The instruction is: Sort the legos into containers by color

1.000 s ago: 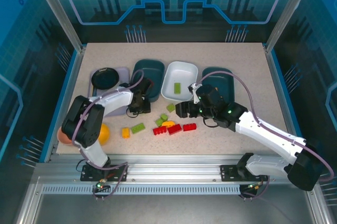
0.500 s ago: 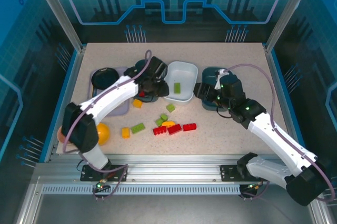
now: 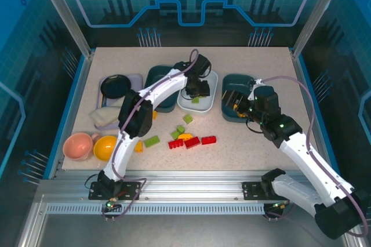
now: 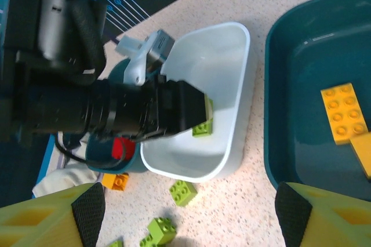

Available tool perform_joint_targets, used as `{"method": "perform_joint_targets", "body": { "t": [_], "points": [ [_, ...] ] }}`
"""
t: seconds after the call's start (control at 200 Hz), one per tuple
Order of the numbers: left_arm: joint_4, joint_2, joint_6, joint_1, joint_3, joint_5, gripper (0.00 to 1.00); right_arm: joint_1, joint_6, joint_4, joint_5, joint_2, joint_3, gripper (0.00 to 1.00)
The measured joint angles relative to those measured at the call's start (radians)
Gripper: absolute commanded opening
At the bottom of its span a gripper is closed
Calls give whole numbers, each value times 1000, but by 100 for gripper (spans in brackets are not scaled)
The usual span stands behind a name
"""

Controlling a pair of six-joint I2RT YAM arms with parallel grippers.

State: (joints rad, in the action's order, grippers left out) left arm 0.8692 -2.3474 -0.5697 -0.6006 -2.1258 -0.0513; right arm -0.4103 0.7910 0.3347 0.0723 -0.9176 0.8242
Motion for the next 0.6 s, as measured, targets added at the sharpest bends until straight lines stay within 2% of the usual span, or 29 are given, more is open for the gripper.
{"method": "perform_joint_targets", "body": {
  "t": [0.1,0.18,0.26,0.47,0.6],
  "points": [
    [16,-60,0,0,-52,-5,37,2,3,18,-2,20,-12,80],
    [28,-84,-4,0,-58,-8,54,6,4,26,-3,27,-14,80],
    [47,-92,-6,1,-59,-10,64,6,3,30,-5,29,-14,80],
    [56,-74,-11,2,-66,-18,70,7,-15,44,-16,19,-13,80],
    [60,8,-31,2,-47,-17,71,7,-52,60,-31,-5,-13,80]
  ]
}}
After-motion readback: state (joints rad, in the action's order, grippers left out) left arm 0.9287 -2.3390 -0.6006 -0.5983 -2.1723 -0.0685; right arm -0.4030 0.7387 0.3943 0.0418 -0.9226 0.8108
